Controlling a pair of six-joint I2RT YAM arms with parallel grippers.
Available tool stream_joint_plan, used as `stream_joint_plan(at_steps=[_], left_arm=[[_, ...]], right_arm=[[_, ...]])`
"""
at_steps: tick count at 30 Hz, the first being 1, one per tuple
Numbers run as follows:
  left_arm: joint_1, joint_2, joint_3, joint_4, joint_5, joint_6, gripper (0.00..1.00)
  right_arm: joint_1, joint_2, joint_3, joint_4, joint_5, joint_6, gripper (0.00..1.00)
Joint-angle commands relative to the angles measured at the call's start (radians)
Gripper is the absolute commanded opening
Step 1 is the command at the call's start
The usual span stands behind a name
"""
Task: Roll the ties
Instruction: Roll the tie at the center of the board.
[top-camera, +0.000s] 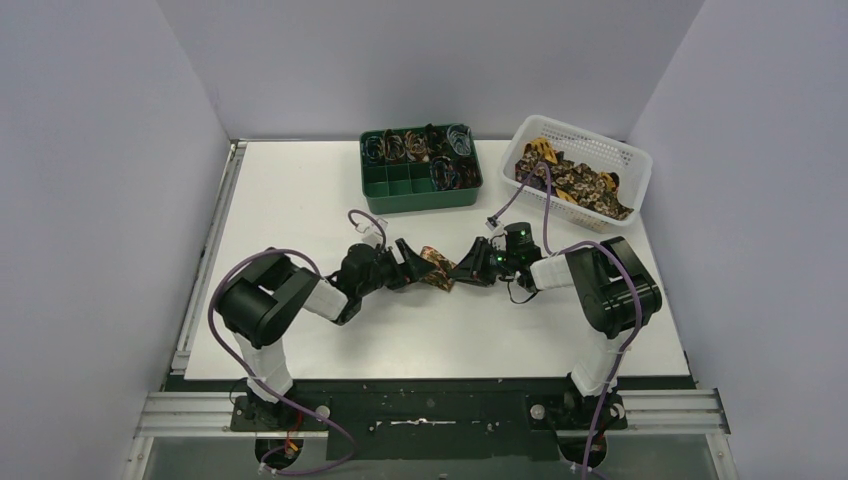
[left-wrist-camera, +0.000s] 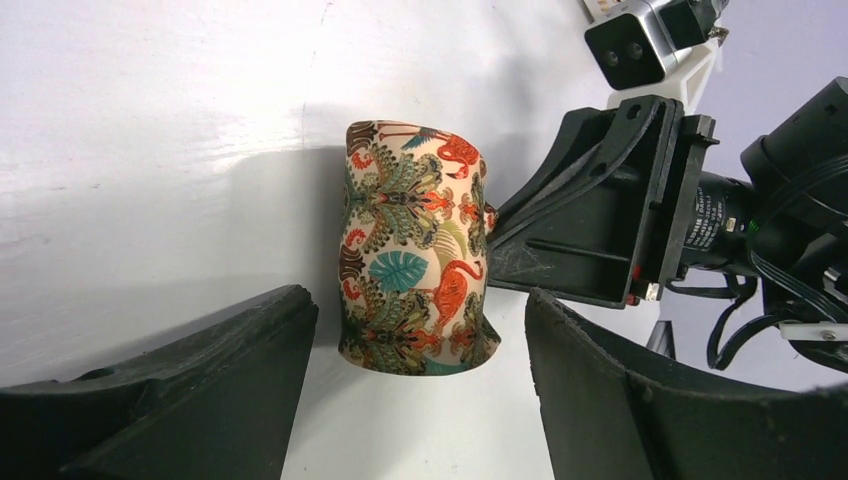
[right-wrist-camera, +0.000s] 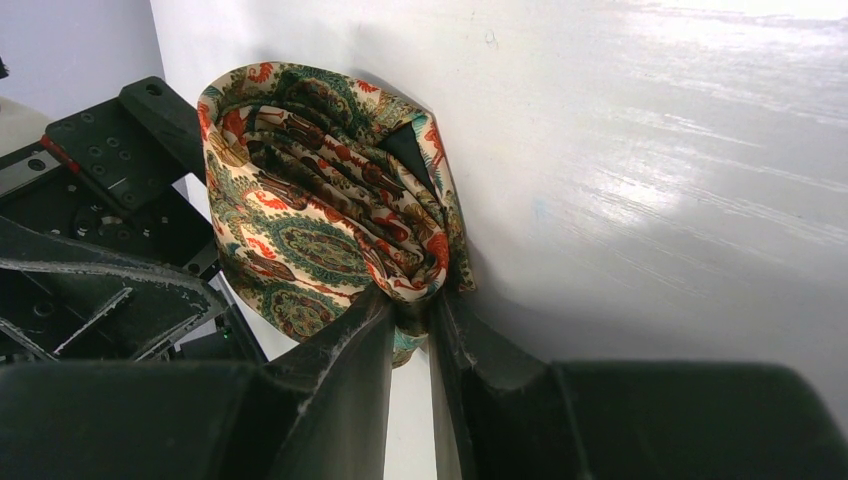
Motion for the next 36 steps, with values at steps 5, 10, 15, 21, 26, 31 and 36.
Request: stream_joint_plan(at_steps=[5,10,15,21,26,31,36], left_arm=[[-0.019,0.079,0.045,-0.017,0.021,0.054,0.75],[-0.045,0.108,0.041,0.033,0.053,0.031,0.72],[-0.044,0.108,0.02,0.073,0.089,0.007,0.67],[-0.047,0.115,0.011,0.091,0.088,-0.008,0.59],[-0.047,0.141,0.007,0.132,0.091,-0.029,0.5],[-0.046,0.144,0.009,0.146,0.093,-0.035,0.38],[-0.033,0.115,-0.008,0.131,0.099,-0.013,0.26]], right_arm=[[-0.003,0.026,-0.023,-0.09,0.107,-0.056,0.19],[-0.005,0.029,-0.023,-0.09,0.104,-0.054,0.19],[-0.008,0.032,-0.021,-0.089,0.106,-0.052,0.19],[-0.008,0.036,-0.02,-0.094,0.109,-0.05,0.19],[-0.008,0.034,-0.023,-0.093,0.106,-0.052,0.2],[-0.01,0.017,-0.022,-0.084,0.085,-0.06,0.25],[-0.039,-0.04,-0.015,-0.076,0.051,-0.08,0.37]])
